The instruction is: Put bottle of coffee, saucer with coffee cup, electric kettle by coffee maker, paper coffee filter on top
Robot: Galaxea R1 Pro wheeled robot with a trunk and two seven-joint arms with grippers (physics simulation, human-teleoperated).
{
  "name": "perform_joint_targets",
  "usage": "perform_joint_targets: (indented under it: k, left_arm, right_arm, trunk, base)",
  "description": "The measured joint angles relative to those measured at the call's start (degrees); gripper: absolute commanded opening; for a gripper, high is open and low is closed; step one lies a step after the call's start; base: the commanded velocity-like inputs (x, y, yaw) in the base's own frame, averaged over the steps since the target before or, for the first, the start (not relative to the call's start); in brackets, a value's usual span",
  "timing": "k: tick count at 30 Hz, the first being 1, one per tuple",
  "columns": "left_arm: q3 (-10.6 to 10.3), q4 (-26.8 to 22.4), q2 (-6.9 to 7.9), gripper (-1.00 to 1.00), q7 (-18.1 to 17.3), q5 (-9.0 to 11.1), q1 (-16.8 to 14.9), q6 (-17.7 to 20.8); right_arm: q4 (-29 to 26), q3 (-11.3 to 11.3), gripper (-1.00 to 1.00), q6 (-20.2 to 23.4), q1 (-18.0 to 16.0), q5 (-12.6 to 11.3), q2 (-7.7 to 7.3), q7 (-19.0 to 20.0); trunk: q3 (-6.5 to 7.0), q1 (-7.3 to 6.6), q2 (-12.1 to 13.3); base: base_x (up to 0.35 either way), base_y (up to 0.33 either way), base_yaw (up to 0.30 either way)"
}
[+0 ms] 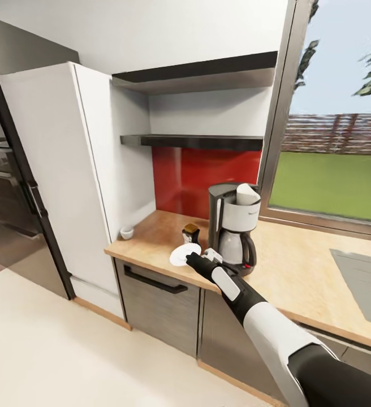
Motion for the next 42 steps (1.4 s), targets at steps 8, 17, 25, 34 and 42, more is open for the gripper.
perform_joint_targets:
  k: [8,17,25,34,42]
  left_arm:
    - [0.00,-0.01,0.09,1.00,0.01,0.00,0.02,0.00]
    - [0.00,0.05,0.11,1.00,-0.01,0.00,0.00,0.00]
    - [-0.03,0.06,-0.06,1.00,-0.03,-0.02,-0.01,0.00]
    - [0.00,0.04,-0.08,1.00,-0.02,0.00,0.01,0.00]
    - [0.00,0.04,0.06,1.00,-0.01,0.00,0.00,0.00]
  right_arm:
    - [0.02,0.09,-1.00,0.01,-0.01,-0.05,0.00,0.00]
    - [-0.04,0.02,-1.00,0.03,0.00,-0.03,0.00,0.00]
    - [0.03,0.03,-1.00,0.03,-0.01,-0.09,0.00,0.00]
    - [2.36,0.13,-1.00,-0.04,0.20,-6.22,0.00,0.01]
    - [3.92,0.23,-1.00,-0.05,0.24,-9.00,0.00,-0.05]
  trunk:
    - [0.00,0.00,0.00]
    - [0.00,-0.01,0.01]
    - [0.06,0.00,-0.01]
    - [0.21,0.01,-0.02]
    - [0.22,0.01,-0.02]
  base:
    - [0.000,0.302,-0.039]
    - [0.047,0.268,-0.053]
    - [0.136,0.107,-0.271]
    - [0.006,0.004,-0.141]
    - [0.000,0.000,-0.004]
